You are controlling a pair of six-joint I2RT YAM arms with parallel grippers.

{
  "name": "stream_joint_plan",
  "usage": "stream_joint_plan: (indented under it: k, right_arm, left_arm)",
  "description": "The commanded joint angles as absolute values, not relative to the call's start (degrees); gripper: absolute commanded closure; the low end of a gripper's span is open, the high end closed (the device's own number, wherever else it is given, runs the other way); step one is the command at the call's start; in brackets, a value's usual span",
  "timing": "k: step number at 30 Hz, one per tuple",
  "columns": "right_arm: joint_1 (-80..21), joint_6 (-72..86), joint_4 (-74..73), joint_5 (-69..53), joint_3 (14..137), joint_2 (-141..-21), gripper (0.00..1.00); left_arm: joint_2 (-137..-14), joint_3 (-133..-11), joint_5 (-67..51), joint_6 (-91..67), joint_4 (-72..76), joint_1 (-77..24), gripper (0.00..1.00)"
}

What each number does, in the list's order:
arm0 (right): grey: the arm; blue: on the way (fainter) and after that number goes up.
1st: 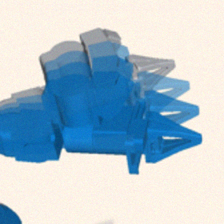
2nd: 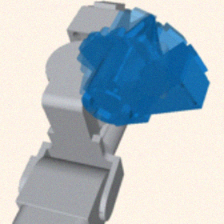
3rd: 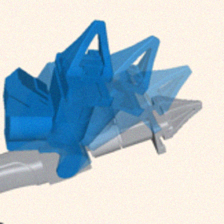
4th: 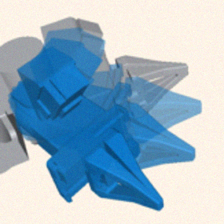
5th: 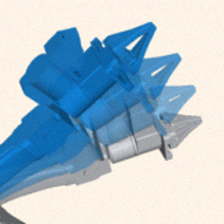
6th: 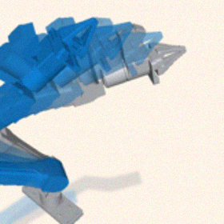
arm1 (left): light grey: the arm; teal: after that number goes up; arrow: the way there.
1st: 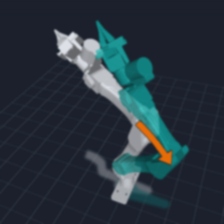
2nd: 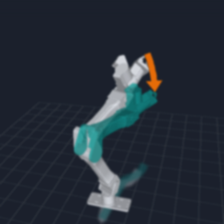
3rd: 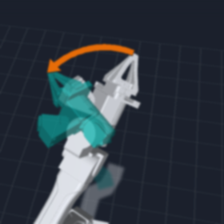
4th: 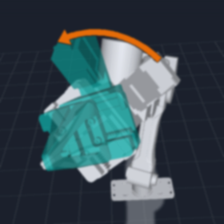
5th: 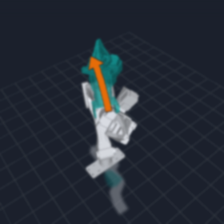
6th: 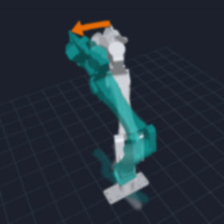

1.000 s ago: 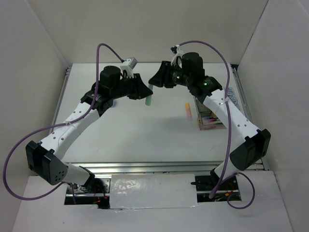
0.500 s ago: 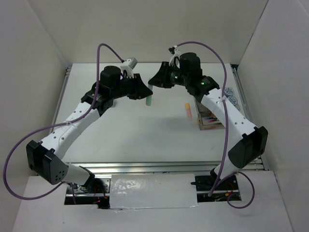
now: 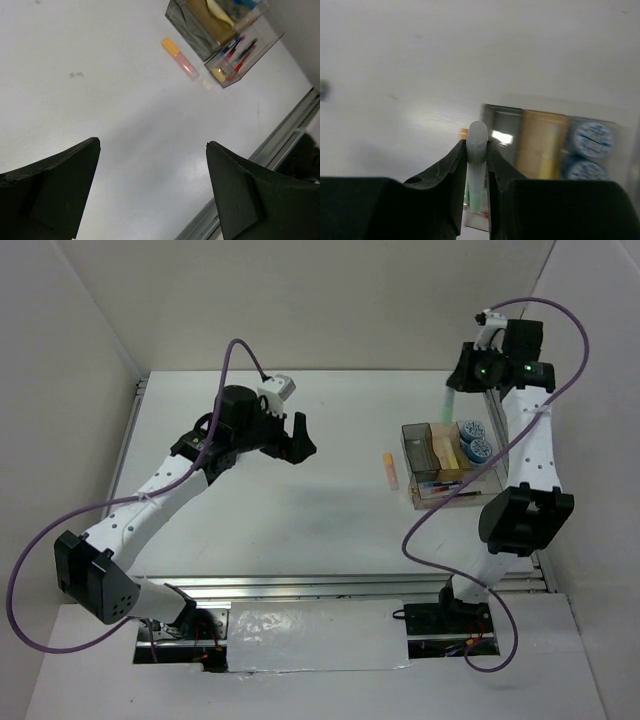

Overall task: Sort the stationery into containers
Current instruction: Place the pen in the storage box.

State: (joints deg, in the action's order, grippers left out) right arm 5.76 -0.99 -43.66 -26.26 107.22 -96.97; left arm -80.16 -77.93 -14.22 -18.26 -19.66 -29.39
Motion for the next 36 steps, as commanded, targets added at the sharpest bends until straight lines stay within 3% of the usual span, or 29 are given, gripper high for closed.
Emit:
stream_joint_plan:
  k: [1,8,22,25,28,31,36]
  right_arm:
    - [10.71,-22.46,-58.61,-19.36,113.55,-102.46,1.0]
    - [12.83,-25.32,-53.88,-13.27,106.79,-105.11,1.0]
    - [10.37,-21.36,-49.13,-10.81,106.53,-114.96,0.98]
    - [9.32,-21.36,-48.08,-8.28,105.64,-115.84,0.91]
    - [9.05,-20.75,-48.16,-7.04,106.52,-116.89,0.78]
    - [8.79,-20.39,-49.83,-6.33,108.54,-116.98,0.56]
    - [8.09,-20.3,-51.5,-7.2,110.3,-113.65,0.55]
  left_arm:
    - [-78.05,-75.42,-12.4,-10.46,-18.9,-31.2,0.01]
    - [-84.63,-80.68,-8.09,-8.96,-26.97,-33.66,0.01]
    - [-83.67,-77.08,-4.66,-9.49,-27.51,-31.91,0.01]
    - [-83.67,-76.73,-4.48,-9.84,-27.51,-31.55,0.01]
    - [-84.11,-77.17,-3.61,-10.37,-27.86,-31.38,0.01]
    - [-84.29,-77.17,-3.34,-10.72,-28.04,-30.68,0.01]
    - [-83.68,-76.03,-4.57,-13.7,-26.99,-28.83,0.01]
